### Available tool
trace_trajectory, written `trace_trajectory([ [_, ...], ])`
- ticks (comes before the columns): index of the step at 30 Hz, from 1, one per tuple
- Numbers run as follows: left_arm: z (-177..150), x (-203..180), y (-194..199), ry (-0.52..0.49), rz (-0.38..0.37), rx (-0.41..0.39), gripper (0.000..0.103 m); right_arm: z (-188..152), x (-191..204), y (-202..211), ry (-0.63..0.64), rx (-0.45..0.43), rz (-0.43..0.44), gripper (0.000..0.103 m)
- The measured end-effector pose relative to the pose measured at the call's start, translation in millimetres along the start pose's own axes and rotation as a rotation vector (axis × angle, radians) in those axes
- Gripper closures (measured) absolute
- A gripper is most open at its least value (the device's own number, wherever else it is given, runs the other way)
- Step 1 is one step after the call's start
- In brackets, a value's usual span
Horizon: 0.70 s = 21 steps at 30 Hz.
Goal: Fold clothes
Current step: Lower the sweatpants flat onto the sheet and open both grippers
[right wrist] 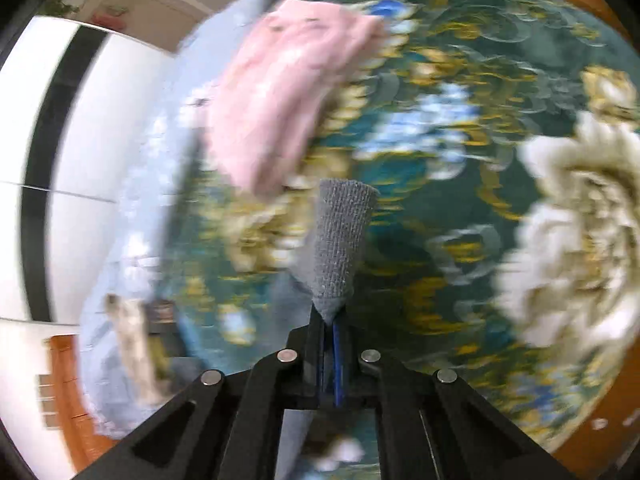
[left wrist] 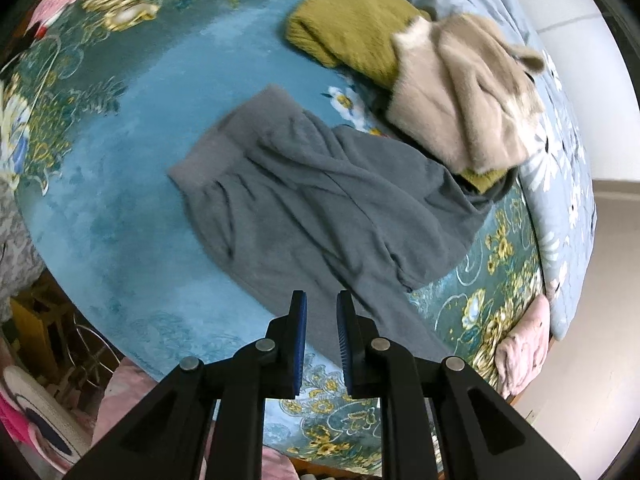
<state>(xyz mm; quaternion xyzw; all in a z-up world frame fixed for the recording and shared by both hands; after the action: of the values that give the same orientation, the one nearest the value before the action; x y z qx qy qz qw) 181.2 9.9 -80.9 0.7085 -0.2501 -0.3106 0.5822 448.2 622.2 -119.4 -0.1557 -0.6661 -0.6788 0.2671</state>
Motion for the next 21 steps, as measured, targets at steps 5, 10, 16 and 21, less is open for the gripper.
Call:
trace_trajectory([
  [5,5,24,-2,0.059,0.003,-0.005,0.088,-16,-51,-38,-0.123,0.137,-0.172,0.099],
  [10,8,52,-6,0.125,-0.013,-0.016,0.087,-15,-29,-28,0.026,0.129,-0.218,0.096],
  [16,19,97,-18,0.234,-0.072,-0.024,0.076,-10,-10,14,0.021,0.024,-0.285,0.046],
  [21,36,138,-44,0.355,-0.156,-0.006,0.073,-30,32,30,0.077,-0.008,-0.309,0.046],
])
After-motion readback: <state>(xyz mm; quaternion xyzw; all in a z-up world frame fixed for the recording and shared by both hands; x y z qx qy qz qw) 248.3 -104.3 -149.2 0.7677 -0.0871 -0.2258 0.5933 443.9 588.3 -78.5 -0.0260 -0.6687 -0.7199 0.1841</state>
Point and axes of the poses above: each gripper's, at about its wrist camera, not at the fingertips, and y roughly against the way its jaws point, x to its left, z to its top, the point moved 2 cm from there along -y, roughly the way its jaws point, and after that the axes turned 8 degrees about z, right-handed, at the moved point
